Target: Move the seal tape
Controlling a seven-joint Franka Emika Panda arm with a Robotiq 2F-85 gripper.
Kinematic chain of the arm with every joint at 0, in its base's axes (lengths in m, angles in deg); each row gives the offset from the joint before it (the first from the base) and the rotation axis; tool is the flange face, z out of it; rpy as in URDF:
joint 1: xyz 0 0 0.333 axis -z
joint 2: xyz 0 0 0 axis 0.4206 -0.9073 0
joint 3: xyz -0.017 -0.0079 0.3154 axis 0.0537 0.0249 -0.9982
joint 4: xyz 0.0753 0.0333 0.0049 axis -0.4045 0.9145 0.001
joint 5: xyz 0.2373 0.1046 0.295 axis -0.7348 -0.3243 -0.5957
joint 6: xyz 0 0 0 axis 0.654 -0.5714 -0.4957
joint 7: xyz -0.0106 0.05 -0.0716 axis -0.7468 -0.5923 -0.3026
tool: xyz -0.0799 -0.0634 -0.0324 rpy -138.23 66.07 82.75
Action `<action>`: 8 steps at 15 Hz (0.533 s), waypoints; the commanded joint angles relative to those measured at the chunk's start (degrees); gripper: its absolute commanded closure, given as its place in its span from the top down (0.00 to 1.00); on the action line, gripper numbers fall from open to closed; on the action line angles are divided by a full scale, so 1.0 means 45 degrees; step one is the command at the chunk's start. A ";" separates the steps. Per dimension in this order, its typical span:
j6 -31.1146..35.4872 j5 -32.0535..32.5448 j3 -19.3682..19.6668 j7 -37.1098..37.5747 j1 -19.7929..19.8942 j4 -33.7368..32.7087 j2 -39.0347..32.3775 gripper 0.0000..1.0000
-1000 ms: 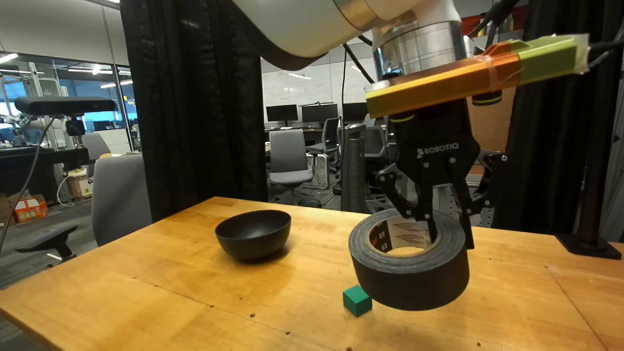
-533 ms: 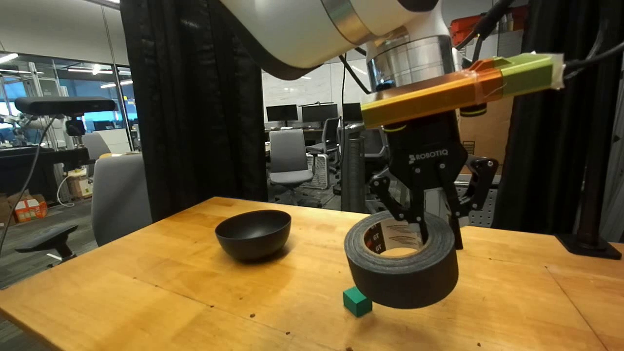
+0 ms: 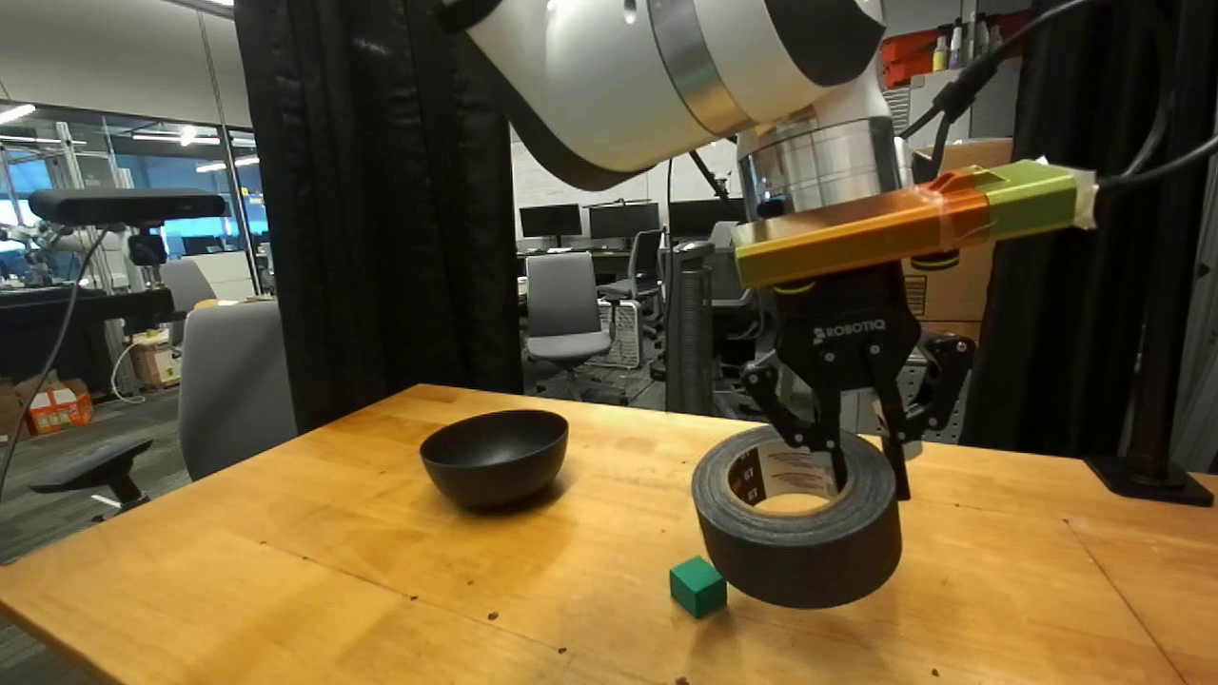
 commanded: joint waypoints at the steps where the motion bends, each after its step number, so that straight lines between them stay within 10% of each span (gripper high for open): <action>1: 0.0385 -0.0437 0.0254 -0.0772 0.0256 -0.0618 -0.0651 0.08; 8: 0.0714 -0.0830 0.0491 -0.1590 0.0709 -0.1033 -0.1622 0.08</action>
